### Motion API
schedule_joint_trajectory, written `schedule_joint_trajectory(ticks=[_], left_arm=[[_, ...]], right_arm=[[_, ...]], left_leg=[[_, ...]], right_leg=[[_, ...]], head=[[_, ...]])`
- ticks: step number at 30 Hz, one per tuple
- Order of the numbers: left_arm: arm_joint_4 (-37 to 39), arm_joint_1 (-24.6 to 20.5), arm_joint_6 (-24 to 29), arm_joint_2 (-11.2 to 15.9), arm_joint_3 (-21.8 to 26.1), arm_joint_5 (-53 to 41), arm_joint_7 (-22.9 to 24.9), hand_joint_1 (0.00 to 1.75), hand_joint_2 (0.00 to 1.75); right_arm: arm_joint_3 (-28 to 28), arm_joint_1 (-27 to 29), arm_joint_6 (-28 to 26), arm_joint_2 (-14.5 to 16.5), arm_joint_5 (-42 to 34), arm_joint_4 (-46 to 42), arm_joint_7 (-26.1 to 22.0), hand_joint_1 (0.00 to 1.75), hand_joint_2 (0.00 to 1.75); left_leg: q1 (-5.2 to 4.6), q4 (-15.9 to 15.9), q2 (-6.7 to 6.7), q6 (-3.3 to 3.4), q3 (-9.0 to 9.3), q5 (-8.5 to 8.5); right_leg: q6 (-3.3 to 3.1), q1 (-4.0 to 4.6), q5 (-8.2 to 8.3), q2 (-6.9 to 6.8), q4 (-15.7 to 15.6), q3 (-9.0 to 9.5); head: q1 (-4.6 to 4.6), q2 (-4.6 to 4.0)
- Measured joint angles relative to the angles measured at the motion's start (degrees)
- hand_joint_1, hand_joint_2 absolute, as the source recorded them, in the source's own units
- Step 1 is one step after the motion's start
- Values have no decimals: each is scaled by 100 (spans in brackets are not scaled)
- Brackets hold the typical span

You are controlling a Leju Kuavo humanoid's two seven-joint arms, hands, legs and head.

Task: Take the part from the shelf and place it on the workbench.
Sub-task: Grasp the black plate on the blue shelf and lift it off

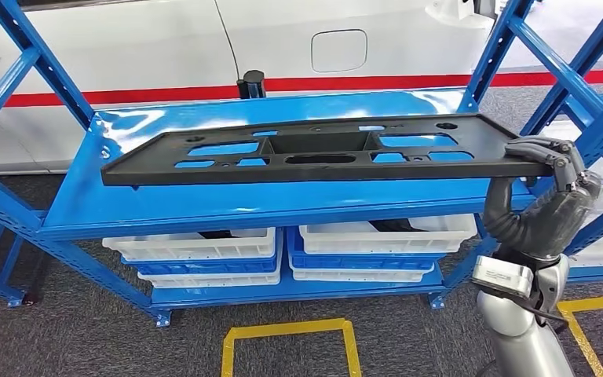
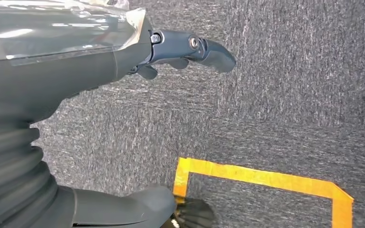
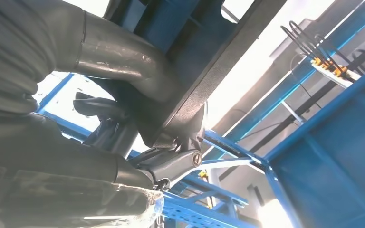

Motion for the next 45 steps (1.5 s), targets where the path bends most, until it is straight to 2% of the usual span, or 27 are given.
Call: schedule_joint_trajectory(ticks=[2, 3, 4, 5, 7, 8, 10, 12, 14, 16, 18, 19, 20, 22, 24, 26, 27, 28, 30, 32, 33, 35, 37, 39, 41, 43, 45], left_arm=[[1, 2, 12, 0, 6, 1, -6, 0, 175], [2, 5, 16, 0, 8, 0, -7, 0, 175], [3, 6, 20, 0, 10, -2, -7, 0, 175], [3, 4, 24, 0, 10, -7, -7, 0, 175], [2, -11, 31, 0, 9, -20, -1, 0, 175], [2, -20, 34, -1, 8, -26, 2, 0, 175], [2, -29, 39, -2, 7, -35, 11, 0, 175], [3, -30, 44, -7, 8, -36, 25, 0, 175], [4, -39, 49, -9, 10, -29, 38, 0, 175], [4, -44, 57, -7, 11, -21, 44, 0, 175], [6, -38, 69, -10, 12, -14, 44, 0, 175], [7, -36, 76, -11, 12, -10, 42, 0, 175], [8, -35, 81, -13, 13, -9, 39, 0, 175], [9, -35, 87, -13, 14, -7, 30, 0, 175], [9, -35, 89, -14, 14, -7, 20, 0, 175], [10, -30, 89, -14, 16, -3, 8, 0, 175], [11, -26, 90, -8, 21, 2, -4, 0, 175], [13, -19, 90, -3, 29, 12, -16, 0, 175], [16, -7, 92, 8, 53, 37, -41, 0, 175], [21, 1, 92, 11, 79, 58, -56, 0, 175], [26, 7, 92, 16, 91, 68, -64, 0, 175], [39, 30, 91, 30, 112, 95, -91, 0, 175], [52, 54, 91, 42, 138, 126, -132, 0, 175], [60, 67, 94, 48, 158, 156, -171, 0, 175], [67, 82, 110, 50, 172, 175, -205, 0, 175], [82, 98, 134, 44, 193, 184, -228, 0, 175], [96, 107, 150, 43, 221, 193, -237, 0, 175]], right_arm=[[-1, 48, 0, 25, -4, 0, -18, 175, 175], [-3, 76, 0, 37, -5, -1, -25, 175, 175], [-9, 107, 0, 49, -6, -3, -32, 175, 175], [-21, 138, 0, 59, -7, -7, -43, 175, 175], [-61, 194, 0, 77, -10, -29, -72, 175, 175], [-85, 215, 0, 84, -16, -43, -93, 175, 175], [-131, 259, 0, 98, -43, -70, -149, 175, 175], [-173, 315, 0, 113, -81, -91, -210, 175, 175], [-215, 364, 0, 122, -113, -107, -252, 175, 175], [-238, 399, 0, 127, -154, -106, -279, 175, 175], [-244, 439, 0, 132, -218, -103, -304, 175, 175], [-244, 454, 0, 135, -246, -102, -316, 175, 175], [-243, 465, 0, 137, -267, -101, -328, 175, 175], [-243, 467, 0, 139, -286, -101, -340, 175, 175], [-243, 467, 0, 139, -299, -101, -345, 175, 175], [-238, 480, -1, 144, -323, -101, -346, 175, 175], [-235, 490, -1, 152, -353, -100, -345, 175, 175], [-231, 501, -1, 164, -395, -99, -344, 175, 175], [-223, 542, 0, 205, -507, -98, -342, 175, 175], [-219, 626, 0, 260, -609, -98, -345, 175, 175], [-218, 689, 0, 293, -649, -98, -346, 175, 175], [-213, 829, 2, 364, -723, -98, -348, 175, 175], [-206, 945, 10, 428, -817, -99, -348, 175, 175], [-202, 1027, 17, 469, -896, -100, -348, 175, 175], [-196, 1095, 19, 499, -926, -101, -348, 175, 175], [-192, 1172, 22, 523, -933, -99, -345, 175, 175], [-191, 1238, 23, 537, -934, -97, -341, 175, 175]], left_leg=[[11, 697, 9, -39, -269, -388], [15, 867, 10, -43, -312, -449], [19, 804, 11, -36, -232, -395], [22, 519, 12, -19, -31, -255], [15, -293, 14, 25, 489, 24], [2, -564, 11, 45, 650, 98], [-42, -692, 6, 88, 699, 140], [-60, -706, 18, 182, 647, 232], [-50, -747, 42, 292, 560, 360], [-56, -755, 57, 354, 422, 479], [-83, -748, 66, 369, 259, 598], [-95, -743, 68, 369, 185, 653], [-104, -739, 68, 365, 117, 704], [-115, -722, 62, 339, 21, 784], [-130, -704, 56, 289, -38, 865], [-138, -703, 50, 232, -66, 947], [-130, -691, 42, 203, -79, 954], [-120, -627, 35, 169, -112, 861], [-82, -208, 24, 89, -255, 396], [-33, 514, 26, 9, -451, -129], [-5, 804, 27, -25, -497, -234], [49, 852, 31, -74, -319, -81], [97, 153, 30, -104, 234, 177], [97, -557, 9, -90, 706, 191], [51, -752, -5, -21, 788, 152], [40, -777, 18, 119, 691, 249], [42, -813, 53, 263, 550, 400]], right_leg=[[-48, 14, 53, -21, 2, -86], [-53, 20, 82, -29, 3, -127], [-45, 24, 113, -33, 4, -164], [-28, 25, 145, -34, 4, -194], [19, 38, 207, -37, 5, -230], [51, 48, 235, -42, 4, -238], [132, 58, 295, -52, -8, -244], [210, 44, 332, -55, -17, -261], [195, 56, 104, -53, 211, -387], [122, 72, -388, -51, 879, -619], [136, 77, -683, -49, 1537, -732], [173, 81, -676, -49, 1620, -659], [215, 85, -594, -50, 1476, -471], [233, 108, -441, -50, 673, 139], [174, 156, -450, -47, -45, 600], [107, 190, -464, -42, -226, 661], [68, 158, -429, -48, -226, 619], [11, 130, -385, -56, -226, 585], [-94, 71, -272, -78, -237, 498], [-120, 75, -154, -88, -229, 372], [-107, 73, -97, -90, -223, 300], [-61, 56, -4, -95, -199, 157], [0, 34, 65, -96, -149, 40], [82, 42, 125, -100, -99, -37], [182, 48, 202, -108, -102, -71], [256, 44, 216, -110, -91, -131], [210, 48, -120, -98, 234, -299]], head=[[-6, 0], [-7, 0], [-7, 0], [-7, 0], [-7, 0], [-3, 0], [2, 0], [4, 0], [20, 0], [44, 0], [54, 0], [55, 0], [55, 0], [55, 0], [50, 0], [43, 0], [43, 0], [41, 0], [26, 0], [13, 0], [13, 0], [11, 0], [9, 0], [10, 0], [12, 0], [15, -1], [30, 0]])
